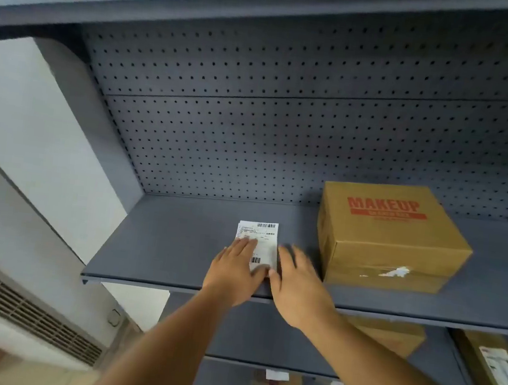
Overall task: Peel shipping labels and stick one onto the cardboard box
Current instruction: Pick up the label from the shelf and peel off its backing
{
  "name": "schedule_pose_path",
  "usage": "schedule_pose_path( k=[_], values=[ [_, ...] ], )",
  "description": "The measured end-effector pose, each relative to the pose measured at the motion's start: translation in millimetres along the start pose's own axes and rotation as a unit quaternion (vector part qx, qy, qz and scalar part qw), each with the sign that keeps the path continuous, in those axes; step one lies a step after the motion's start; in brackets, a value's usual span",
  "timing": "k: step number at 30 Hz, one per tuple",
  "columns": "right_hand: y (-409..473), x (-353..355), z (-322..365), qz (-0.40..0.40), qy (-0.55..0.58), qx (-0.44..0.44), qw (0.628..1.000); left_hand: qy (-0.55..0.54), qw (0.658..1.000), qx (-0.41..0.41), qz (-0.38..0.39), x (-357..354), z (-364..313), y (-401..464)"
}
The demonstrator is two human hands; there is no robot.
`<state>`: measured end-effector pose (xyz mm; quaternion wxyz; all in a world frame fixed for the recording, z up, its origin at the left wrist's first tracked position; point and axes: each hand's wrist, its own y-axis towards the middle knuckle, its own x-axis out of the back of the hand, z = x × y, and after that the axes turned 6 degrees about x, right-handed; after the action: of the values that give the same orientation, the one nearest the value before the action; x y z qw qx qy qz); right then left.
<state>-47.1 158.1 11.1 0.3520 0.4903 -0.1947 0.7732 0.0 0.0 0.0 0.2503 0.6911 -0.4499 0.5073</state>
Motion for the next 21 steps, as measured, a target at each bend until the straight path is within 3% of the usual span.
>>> schedule_pose_path(
  k=[11, 18, 21],
  values=[
    [10, 13, -1, 0.016, 0.028, -0.014, 0.999, -0.043, 0.999, -0.001, -0.015, -7, 11, 6],
    [12, 23, 12, -0.013, 0.057, -0.028, 0.998, -0.131, 0.987, -0.024, -0.086, 3, 9, -16],
    [12, 32, 25, -0.035, 0.19, -0.056, 0.979, -0.164, 0.981, -0.041, -0.094, 13, 6, -30]
  ],
)
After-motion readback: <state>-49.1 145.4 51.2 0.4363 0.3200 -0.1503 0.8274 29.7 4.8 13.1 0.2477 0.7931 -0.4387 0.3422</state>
